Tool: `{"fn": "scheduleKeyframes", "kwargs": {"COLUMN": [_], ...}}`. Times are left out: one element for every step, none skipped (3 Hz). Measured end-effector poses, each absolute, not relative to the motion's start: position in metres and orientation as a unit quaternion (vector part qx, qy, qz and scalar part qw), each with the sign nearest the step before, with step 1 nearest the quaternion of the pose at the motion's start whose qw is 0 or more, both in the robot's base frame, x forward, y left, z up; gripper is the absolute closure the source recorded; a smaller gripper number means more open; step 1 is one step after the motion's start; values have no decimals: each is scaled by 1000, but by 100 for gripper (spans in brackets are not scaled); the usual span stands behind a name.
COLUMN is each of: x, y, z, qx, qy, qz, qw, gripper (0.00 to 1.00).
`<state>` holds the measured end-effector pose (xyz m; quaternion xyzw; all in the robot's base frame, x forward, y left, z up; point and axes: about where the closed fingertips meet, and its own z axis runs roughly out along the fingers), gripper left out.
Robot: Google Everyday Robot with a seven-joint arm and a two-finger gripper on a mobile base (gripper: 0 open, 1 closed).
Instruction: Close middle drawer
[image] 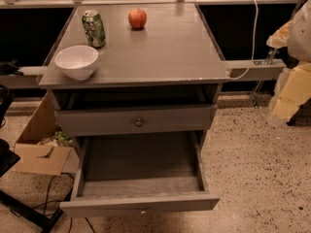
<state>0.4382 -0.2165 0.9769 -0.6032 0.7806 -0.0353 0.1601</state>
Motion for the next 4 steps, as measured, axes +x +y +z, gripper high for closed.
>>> {"fn": "scheduleKeyframes", "kwargs": {"x": [438, 443, 440, 438], "y": [-216, -217, -214, -208], "z": [977, 964, 937, 881], "qx": [-603, -599, -603, -599], "qy": [781, 782, 776, 779], "qz": [-35, -34, -47, -70], "qw": [160, 168, 178, 173], "gripper": [0, 0, 0, 0]}}
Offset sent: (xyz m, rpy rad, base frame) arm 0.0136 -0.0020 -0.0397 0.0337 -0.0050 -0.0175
